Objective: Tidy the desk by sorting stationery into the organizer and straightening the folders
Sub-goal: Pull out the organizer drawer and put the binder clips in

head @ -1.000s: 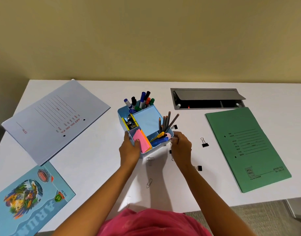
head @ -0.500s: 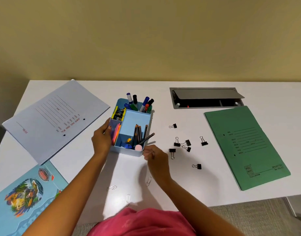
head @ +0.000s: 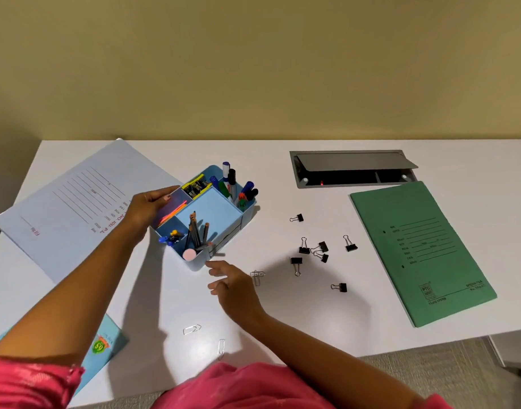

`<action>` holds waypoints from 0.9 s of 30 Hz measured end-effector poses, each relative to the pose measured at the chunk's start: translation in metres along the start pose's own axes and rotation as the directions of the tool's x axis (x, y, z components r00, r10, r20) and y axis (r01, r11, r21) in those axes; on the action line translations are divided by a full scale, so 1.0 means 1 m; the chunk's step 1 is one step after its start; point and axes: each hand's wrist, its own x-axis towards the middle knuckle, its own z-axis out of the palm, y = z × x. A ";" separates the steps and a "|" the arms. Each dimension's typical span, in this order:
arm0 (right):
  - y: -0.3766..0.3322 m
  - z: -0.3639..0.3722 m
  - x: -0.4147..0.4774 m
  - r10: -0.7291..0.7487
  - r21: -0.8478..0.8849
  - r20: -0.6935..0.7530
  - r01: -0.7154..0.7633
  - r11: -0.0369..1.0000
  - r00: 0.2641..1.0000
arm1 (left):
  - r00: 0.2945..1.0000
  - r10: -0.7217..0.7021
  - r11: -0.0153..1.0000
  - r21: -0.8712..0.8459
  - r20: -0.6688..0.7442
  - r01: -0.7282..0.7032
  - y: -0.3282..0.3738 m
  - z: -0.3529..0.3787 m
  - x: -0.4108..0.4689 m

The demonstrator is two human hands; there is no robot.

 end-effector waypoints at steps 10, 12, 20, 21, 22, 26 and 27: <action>-0.005 -0.015 0.041 0.428 0.680 0.151 -0.408 0.610 0.891 | 0.991 0.023 0.997 0.073 0.129 -0.032 0.010 -0.013 0.016; -0.008 -0.018 0.049 0.421 0.683 0.172 -0.416 0.600 0.890 | 0.991 0.032 0.996 0.077 0.129 -0.042 0.010 -0.014 0.017; -0.014 -0.011 0.074 0.474 0.703 0.282 -0.516 0.489 0.834 | 0.873 -0.284 0.854 -0.518 -0.396 0.044 -0.013 -0.004 -0.013; -0.014 -0.010 0.075 0.474 0.715 0.294 -0.520 0.467 0.830 | 0.854 -0.341 0.812 -0.580 -0.393 0.057 -0.017 -0.002 -0.024; -0.015 -0.009 0.076 0.472 0.727 0.304 -0.522 0.447 0.828 | 0.841 -0.386 0.775 -0.627 -0.378 0.073 -0.021 0.002 -0.037; -0.017 -0.009 0.076 0.481 0.752 0.335 -0.538 0.382 0.810 | 0.822 -0.532 0.604 -0.771 -0.204 0.199 -0.048 0.026 -0.086; -0.016 -0.010 0.074 0.482 0.758 0.349 -0.544 0.359 0.804 | 0.828 -0.545 0.572 -0.779 -0.128 0.256 -0.053 0.033 -0.096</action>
